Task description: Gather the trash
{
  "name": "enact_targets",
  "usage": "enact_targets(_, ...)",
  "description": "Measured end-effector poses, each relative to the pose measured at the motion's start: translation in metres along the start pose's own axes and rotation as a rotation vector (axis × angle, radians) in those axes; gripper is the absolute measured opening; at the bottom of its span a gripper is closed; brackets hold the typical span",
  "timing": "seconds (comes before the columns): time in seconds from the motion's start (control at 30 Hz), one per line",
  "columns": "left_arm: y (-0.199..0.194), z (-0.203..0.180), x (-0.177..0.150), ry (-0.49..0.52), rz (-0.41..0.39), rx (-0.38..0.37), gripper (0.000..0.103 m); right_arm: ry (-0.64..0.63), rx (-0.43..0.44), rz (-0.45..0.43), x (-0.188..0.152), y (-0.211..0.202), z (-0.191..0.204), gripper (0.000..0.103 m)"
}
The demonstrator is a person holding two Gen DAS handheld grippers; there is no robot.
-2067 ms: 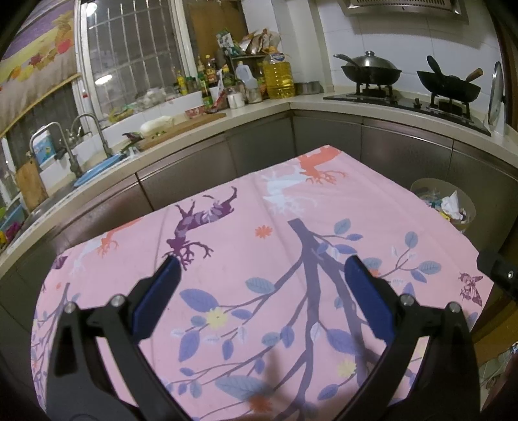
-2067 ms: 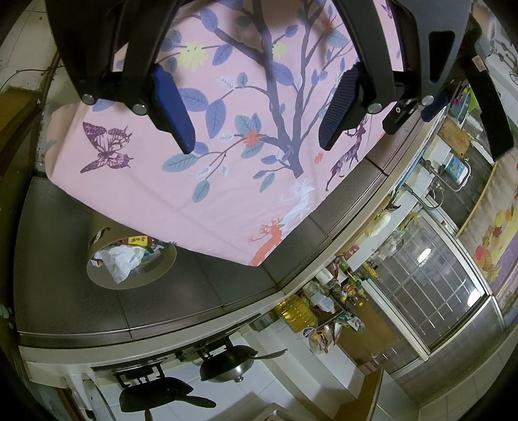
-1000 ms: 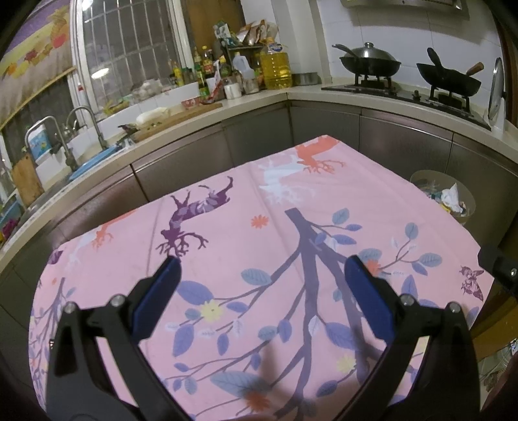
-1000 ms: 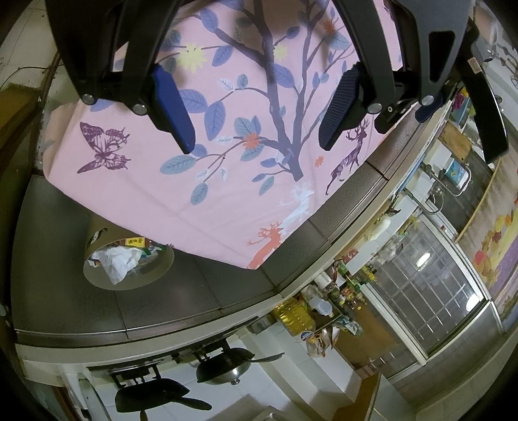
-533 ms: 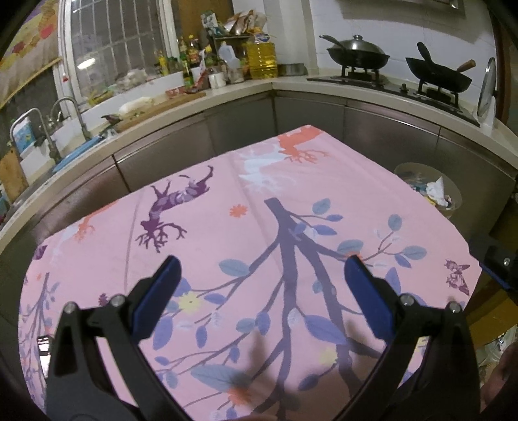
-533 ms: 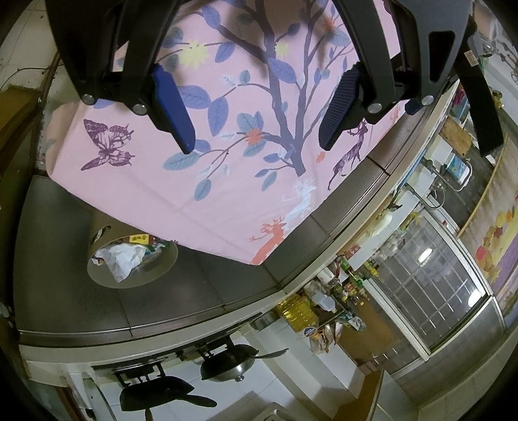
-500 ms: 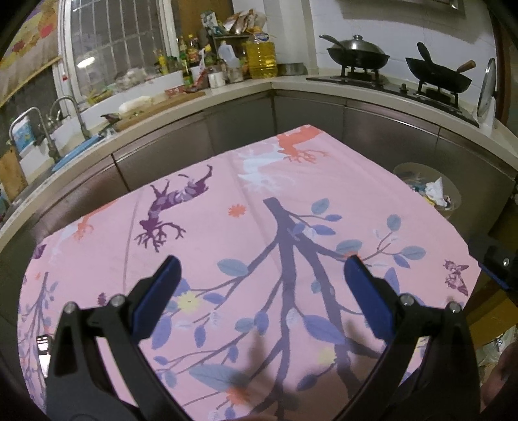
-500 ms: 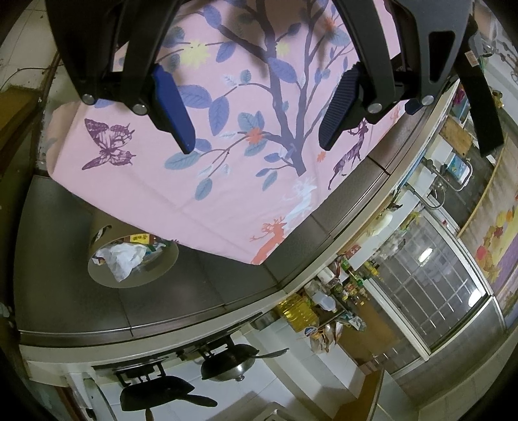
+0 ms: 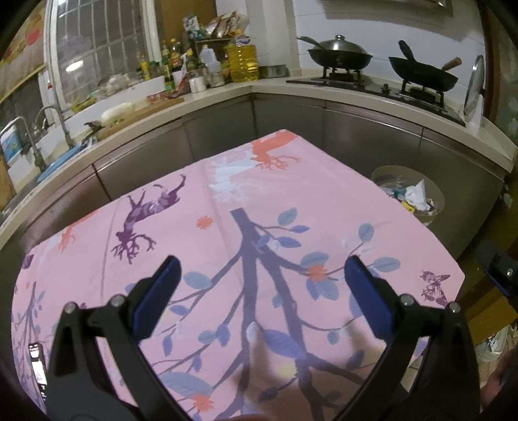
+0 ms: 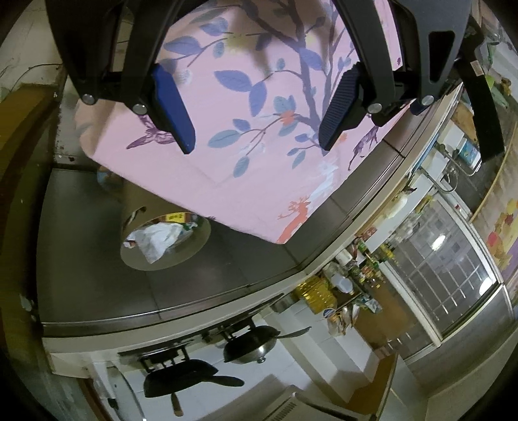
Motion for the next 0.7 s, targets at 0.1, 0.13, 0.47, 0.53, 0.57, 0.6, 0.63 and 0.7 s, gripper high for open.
enact_targets(0.1,0.002,-0.006,0.010,0.019,-0.008,-0.003,0.097,0.012,0.000,0.004,0.001,0.000,-0.007,0.076)
enact_targets(0.13,0.001,-0.009,0.011,0.024,-0.011,-0.004,0.097,0.015,0.000,0.005,0.002,0.001,-0.009,0.076)
enact_targets(0.47,0.005,-0.018,0.025,0.029,-0.021,0.005,0.097,0.036,0.007,0.011,0.007,0.004,-0.018,0.076)
enact_targets(0.53,0.006,-0.017,0.026,0.029,-0.022,0.006,0.097,0.035,0.009,0.012,0.007,0.005,-0.018,0.076)
enact_targets(0.57,0.007,-0.017,0.027,0.029,-0.022,0.007,0.097,0.033,0.011,0.013,0.007,0.006,-0.017,0.076)
enact_targets(0.6,0.007,-0.017,0.027,0.028,-0.022,0.010,0.097,0.031,0.013,0.014,0.007,0.006,-0.017,0.076)
enact_targets(0.63,0.008,-0.016,0.027,0.028,-0.022,0.013,0.097,0.029,0.016,0.015,0.006,0.006,-0.016,0.076)
enact_targets(0.7,0.009,-0.015,0.027,0.030,-0.023,0.020,0.097,0.026,0.018,0.018,0.006,0.007,-0.016,0.076)
Point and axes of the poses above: each gripper's, at about its wrist camera, not at the fingertips, and y roughly the way its jaws point, z to its left, x to its top, the point moved 10 cm from there along y, roughly the way its jaws point, and after that the axes turned 2 degrees about x, right-handed, at the moved point
